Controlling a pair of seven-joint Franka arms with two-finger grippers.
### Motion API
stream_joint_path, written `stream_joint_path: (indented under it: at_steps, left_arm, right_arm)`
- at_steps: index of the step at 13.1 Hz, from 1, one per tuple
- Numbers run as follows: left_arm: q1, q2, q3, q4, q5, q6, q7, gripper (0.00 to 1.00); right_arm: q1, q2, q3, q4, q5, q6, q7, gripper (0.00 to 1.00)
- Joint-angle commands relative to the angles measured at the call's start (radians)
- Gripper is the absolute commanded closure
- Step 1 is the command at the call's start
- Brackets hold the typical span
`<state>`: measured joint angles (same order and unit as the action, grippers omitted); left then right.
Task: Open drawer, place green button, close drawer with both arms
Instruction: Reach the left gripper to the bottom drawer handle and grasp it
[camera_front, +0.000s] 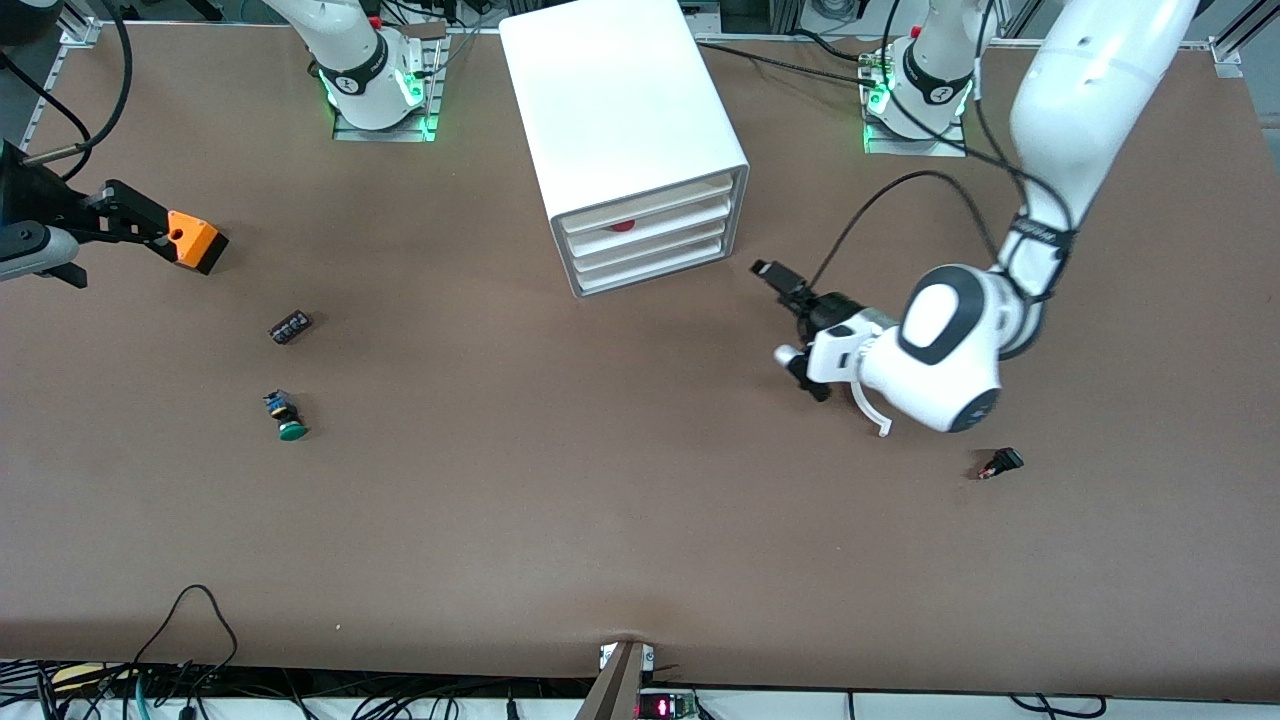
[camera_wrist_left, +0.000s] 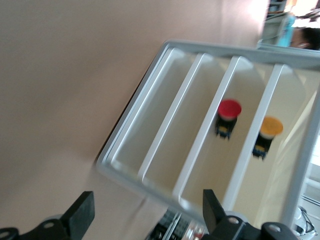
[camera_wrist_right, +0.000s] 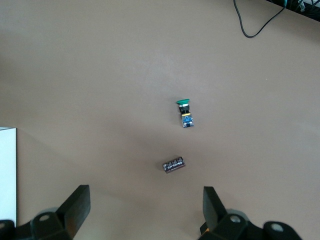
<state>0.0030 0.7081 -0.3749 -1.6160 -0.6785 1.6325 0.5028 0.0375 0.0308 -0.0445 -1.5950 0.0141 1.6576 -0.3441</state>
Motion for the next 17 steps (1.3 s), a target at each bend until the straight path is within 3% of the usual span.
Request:
stream_joint_path:
  at_steps: [1, 7, 11, 13, 17]
  left_arm:
    - [-0.052, 0.079, -0.012, -0.012, -0.119, 0.081, 0.144, 0.07]
    - [-0.17, 0.146, -0.012, -0.054, -0.338, 0.188, 0.223, 0.07]
    - [-0.192, 0.186, -0.012, -0.073, -0.395, 0.198, 0.307, 0.09]
    - [-0.199, 0.191, -0.012, -0.085, -0.398, 0.216, 0.322, 0.14]
    - [-0.25, 0.191, -0.012, -0.11, -0.469, 0.26, 0.375, 0.33]
  right_arm:
    - [-0.008, 0.004, 0.009, 0.017, 0.0, -0.005, 0.014, 0.0]
    - [-0.007, 0.004, 0.011, 0.018, 0.0, -0.004, 0.014, 0.0]
    - [-0.008, 0.004, 0.009, 0.017, -0.002, -0.002, 0.013, 0.0]
    - [-0.01, 0.009, 0.009, 0.017, -0.003, 0.019, 0.011, 0.0]
    - [-0.01, 0.017, 0.009, 0.017, -0.016, 0.057, 0.008, 0.0]
